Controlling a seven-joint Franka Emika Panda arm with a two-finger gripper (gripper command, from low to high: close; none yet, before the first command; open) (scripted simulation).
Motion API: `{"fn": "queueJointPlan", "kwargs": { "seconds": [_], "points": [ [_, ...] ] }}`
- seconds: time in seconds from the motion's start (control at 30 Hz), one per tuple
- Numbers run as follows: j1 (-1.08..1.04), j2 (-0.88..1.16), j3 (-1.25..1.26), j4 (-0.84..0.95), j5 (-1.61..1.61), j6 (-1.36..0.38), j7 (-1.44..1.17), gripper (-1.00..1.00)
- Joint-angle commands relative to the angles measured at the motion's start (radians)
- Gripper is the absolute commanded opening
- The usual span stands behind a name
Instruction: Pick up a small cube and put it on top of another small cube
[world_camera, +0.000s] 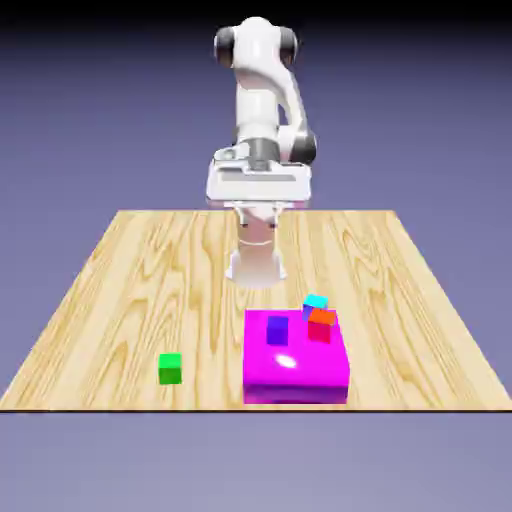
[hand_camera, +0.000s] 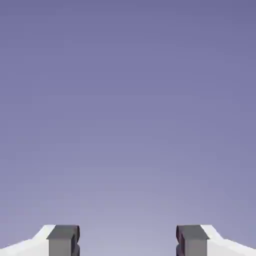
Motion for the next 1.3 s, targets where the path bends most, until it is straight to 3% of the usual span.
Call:
{"fn": "queueJointPlan", "kwargs": {
  "seconds": [0.0, 1.27],
  "points": [
    [0.002, 0.036, -0.022, 0.022, 0.027, -0.041, 0.002, 0.00],
    [0.079, 1.413, -0.873, 0.854, 1.066, -1.593, 0.084, 0.00]
  ]
}}
